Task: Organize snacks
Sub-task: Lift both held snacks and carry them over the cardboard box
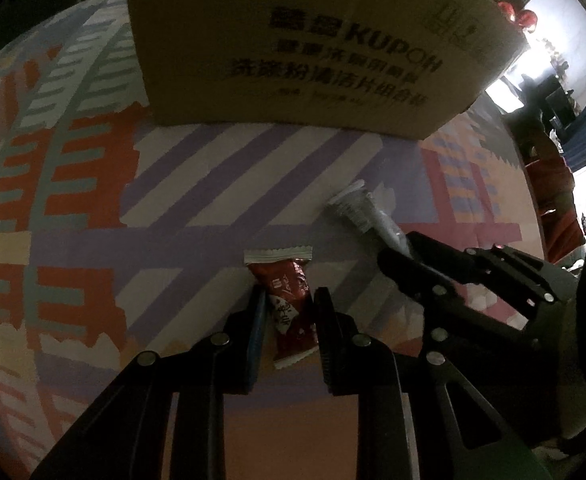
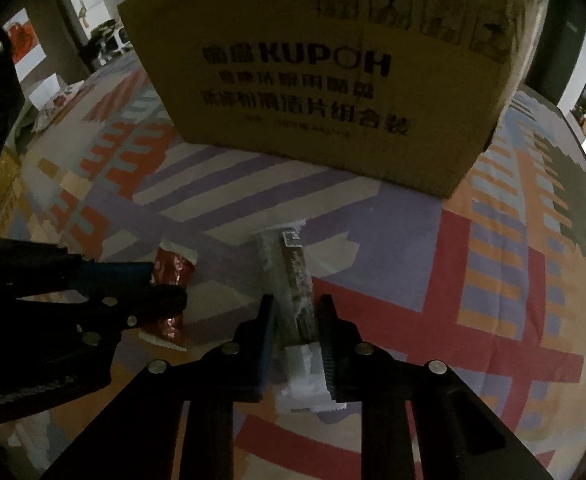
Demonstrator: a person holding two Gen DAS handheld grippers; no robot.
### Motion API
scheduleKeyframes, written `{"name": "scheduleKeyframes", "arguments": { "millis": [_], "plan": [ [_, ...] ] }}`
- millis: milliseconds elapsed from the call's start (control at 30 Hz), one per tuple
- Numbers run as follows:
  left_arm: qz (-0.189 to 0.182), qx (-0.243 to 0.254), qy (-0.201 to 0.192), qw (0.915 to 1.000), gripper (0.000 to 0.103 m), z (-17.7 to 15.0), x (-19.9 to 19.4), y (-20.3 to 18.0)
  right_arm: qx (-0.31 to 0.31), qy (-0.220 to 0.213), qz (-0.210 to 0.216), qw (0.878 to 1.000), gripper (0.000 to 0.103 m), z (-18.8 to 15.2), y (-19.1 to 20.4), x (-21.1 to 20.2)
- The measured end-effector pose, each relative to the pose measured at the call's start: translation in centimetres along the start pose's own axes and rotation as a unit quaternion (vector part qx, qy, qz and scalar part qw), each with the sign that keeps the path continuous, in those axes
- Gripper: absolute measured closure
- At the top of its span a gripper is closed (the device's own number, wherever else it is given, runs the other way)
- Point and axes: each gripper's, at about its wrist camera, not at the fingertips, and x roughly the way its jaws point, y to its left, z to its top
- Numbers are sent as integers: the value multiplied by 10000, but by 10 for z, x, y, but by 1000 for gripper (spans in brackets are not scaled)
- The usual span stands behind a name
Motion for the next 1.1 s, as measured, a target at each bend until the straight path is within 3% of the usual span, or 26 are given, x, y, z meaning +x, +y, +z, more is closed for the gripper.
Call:
{"name": "scheduleKeyframes", "arguments": {
  "millis": [533,1100],
  "plan": [
    [70,297,-791,9964,79,-14,-49,-19,825,-605,58,9947,82,-5,-3,-69],
    [-30,582,-1921,9796,79,-2,-143,-33,1026,-1624,0,9814,82,20,12,-155]
  ]
}}
